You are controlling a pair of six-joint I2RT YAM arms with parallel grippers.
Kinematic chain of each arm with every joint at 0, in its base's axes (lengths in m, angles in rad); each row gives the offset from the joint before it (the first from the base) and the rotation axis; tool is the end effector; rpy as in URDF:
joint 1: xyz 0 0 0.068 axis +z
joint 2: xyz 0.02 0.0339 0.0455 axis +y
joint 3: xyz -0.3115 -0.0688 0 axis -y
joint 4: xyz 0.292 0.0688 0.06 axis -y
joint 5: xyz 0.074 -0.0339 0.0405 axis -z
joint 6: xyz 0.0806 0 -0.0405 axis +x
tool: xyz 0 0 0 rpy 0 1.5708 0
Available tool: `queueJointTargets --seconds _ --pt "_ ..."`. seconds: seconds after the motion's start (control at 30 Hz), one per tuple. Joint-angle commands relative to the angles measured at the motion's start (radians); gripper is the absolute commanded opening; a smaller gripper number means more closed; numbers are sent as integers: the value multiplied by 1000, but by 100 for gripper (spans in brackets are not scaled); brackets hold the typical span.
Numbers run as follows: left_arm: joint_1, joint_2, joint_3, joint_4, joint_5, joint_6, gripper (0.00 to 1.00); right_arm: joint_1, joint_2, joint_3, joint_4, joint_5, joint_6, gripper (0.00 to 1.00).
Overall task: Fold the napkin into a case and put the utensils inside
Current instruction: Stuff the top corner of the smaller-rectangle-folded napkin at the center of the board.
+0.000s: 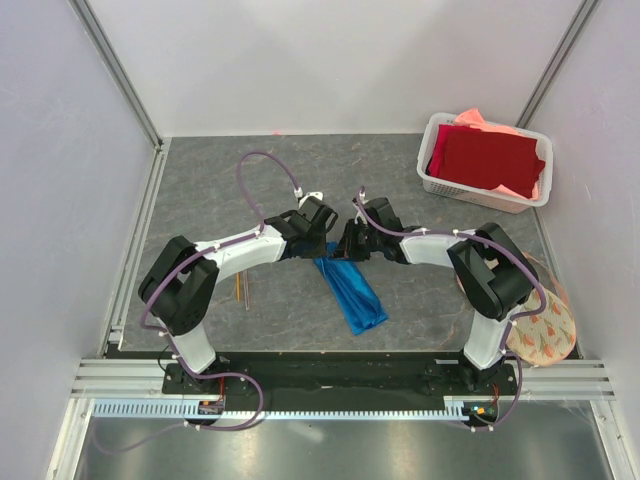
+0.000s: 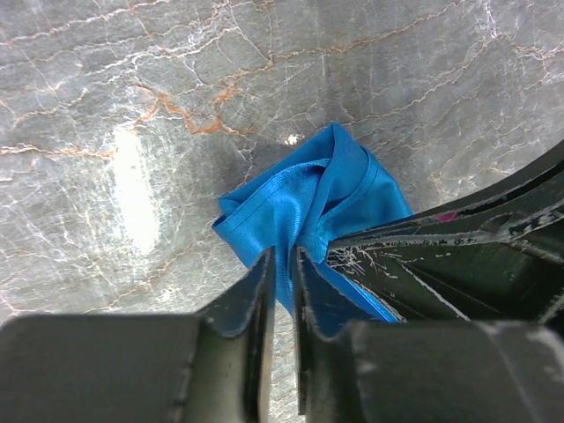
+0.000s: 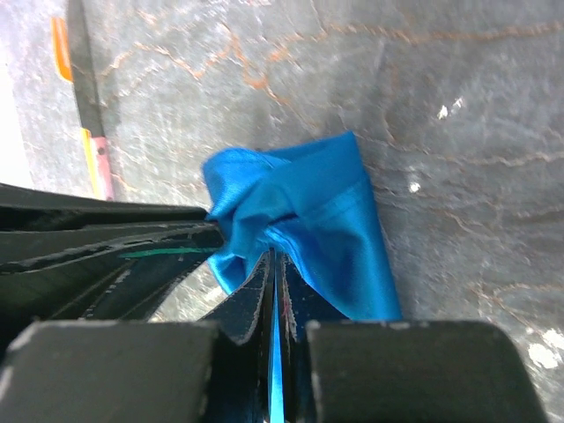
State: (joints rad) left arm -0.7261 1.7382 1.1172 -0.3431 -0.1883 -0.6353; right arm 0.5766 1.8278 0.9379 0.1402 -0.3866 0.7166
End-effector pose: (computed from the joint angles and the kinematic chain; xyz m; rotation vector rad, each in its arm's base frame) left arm 0.3328 -0.2753 0.1737 0.0402 2.5386 -0.3137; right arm 0.3510 0.2645 0.1244 -0.0377 2.5154 1.0490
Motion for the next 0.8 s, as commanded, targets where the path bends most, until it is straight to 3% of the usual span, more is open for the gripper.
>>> queueJointTargets --seconds 0.0,0.1,0.77 --pt "-3 -39 9 6 -43 -14 10 -3 -6 62 7 -3 -16 8" --pt "-3 -39 7 4 -42 -12 2 -1 10 84 2 -5 -16 8" --pt "1 -9 6 55 21 -30 2 51 179 118 125 -98 63 7"
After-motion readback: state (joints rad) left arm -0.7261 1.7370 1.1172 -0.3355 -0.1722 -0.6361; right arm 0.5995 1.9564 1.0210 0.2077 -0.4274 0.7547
